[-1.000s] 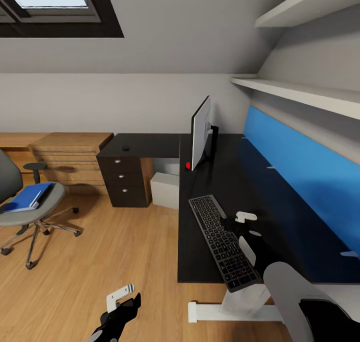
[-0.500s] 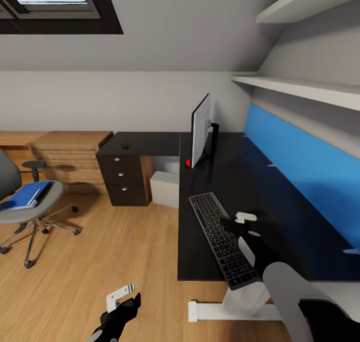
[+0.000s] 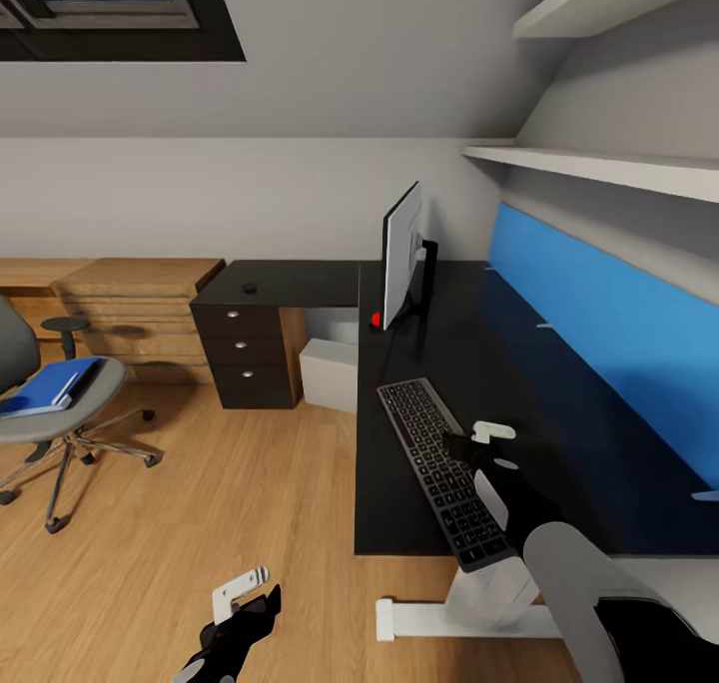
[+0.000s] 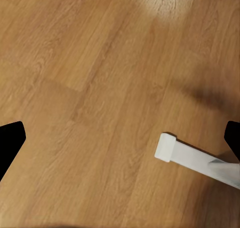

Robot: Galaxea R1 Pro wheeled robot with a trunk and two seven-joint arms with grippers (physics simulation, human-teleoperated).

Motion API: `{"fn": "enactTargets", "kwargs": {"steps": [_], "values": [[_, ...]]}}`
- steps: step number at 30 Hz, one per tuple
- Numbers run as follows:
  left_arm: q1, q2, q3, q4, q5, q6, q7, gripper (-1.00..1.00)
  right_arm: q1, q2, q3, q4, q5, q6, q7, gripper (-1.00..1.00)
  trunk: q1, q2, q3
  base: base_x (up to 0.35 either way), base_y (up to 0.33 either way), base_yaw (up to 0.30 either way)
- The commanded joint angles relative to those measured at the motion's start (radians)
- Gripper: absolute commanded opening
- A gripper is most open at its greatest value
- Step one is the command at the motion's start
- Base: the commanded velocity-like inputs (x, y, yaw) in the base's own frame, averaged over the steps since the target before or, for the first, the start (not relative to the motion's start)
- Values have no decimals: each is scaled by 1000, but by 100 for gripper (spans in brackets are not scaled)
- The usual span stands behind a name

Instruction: In the bedroom, organize the workspace by keeping the computer under the desk, ensuring the monitor is on the desk, placing the keyboard on the desk next to the monitor, placing the mouse on the desk next to the keyboard, moving the folder from the swivel chair onto the desk next to the mouse, stacking the notebook on top of the folder with the pen on top of the notebook, and positioning the swivel chair next to the desk.

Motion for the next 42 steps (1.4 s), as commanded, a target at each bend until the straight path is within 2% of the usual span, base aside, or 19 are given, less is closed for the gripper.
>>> {"fn": "enactTargets", "kwargs": {"steps": [1, 4, 33, 42], "values": [[0, 0, -2, -2, 10, 3, 8, 100, 0, 0, -2, 17, -7, 5, -3, 100, 4, -8, -4, 0, 0, 0], [0, 1, -2, -2, 10, 3, 8, 100, 0, 1, -2, 17, -6, 5, -4, 100, 16, -29, -14, 0, 0, 0], [0, 1, 0, 4, 7, 3, 7, 100, 0, 2, -6, 15, -10, 3, -2, 100, 16, -29, -14, 0, 0, 0], [0, 1, 0, 5, 8, 3, 8, 100, 0, 1, -6, 14, -10, 1, -2, 100, 16, -29, -14, -188, 0, 0]]}}
